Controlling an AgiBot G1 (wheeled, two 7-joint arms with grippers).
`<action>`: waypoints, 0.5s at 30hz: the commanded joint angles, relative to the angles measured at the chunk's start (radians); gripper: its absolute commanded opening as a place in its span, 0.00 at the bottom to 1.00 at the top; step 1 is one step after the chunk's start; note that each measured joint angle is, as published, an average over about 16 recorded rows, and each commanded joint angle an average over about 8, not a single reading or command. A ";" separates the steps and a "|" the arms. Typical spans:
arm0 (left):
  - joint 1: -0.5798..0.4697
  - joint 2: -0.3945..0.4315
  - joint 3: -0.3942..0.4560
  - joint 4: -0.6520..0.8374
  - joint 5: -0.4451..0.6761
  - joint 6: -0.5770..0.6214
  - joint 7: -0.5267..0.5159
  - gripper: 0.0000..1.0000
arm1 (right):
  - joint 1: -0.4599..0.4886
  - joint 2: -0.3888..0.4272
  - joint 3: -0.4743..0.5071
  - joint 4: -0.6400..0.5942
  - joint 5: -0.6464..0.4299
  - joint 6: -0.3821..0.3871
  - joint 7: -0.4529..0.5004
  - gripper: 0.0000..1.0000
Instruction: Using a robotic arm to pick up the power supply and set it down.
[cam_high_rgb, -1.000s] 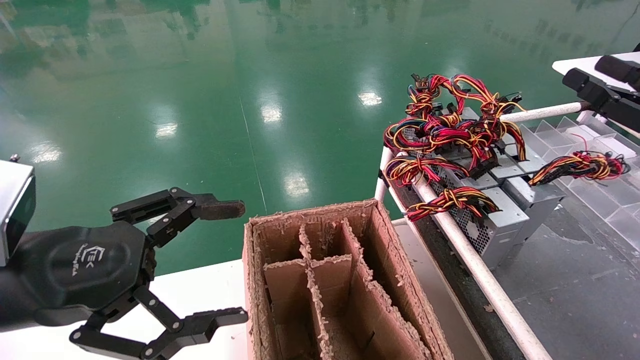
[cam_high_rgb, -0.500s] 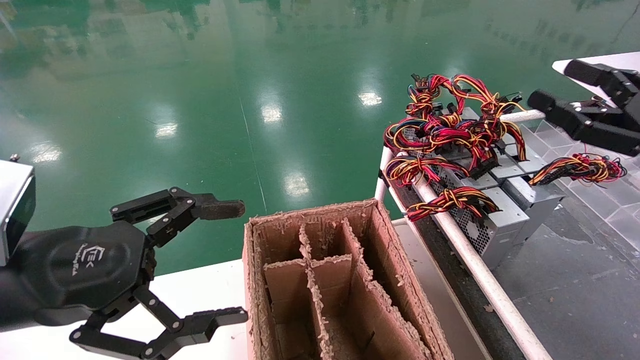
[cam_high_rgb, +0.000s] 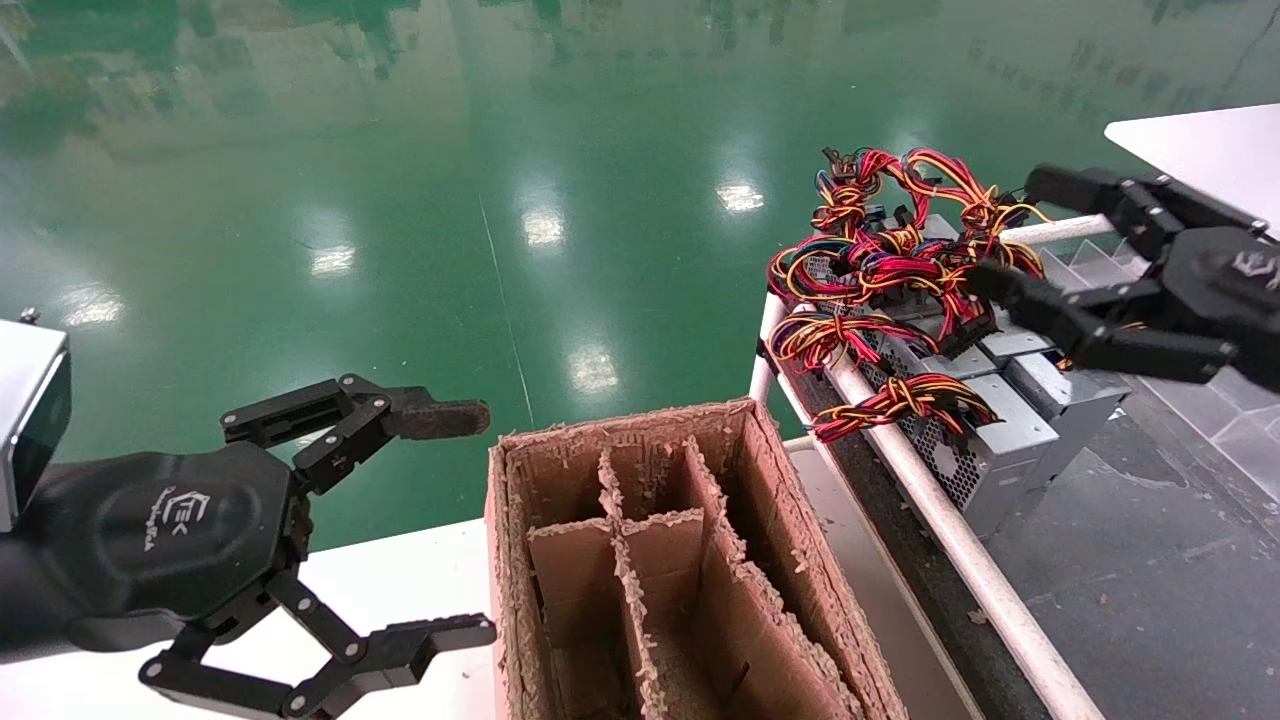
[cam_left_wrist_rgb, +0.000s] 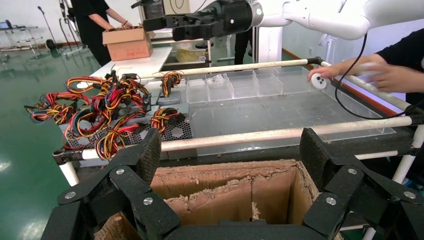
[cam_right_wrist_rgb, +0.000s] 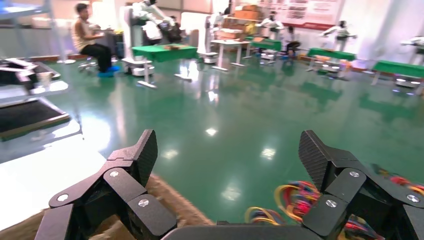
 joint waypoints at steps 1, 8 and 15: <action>0.000 0.000 0.000 0.000 0.000 0.000 0.000 1.00 | -0.017 0.003 0.000 0.042 0.004 0.001 0.014 1.00; 0.000 0.000 0.000 0.000 0.000 0.000 0.000 1.00 | -0.078 0.013 0.002 0.192 0.017 0.003 0.064 1.00; 0.000 0.000 0.000 0.000 0.000 0.000 0.000 1.00 | -0.139 0.023 0.003 0.342 0.030 0.005 0.114 1.00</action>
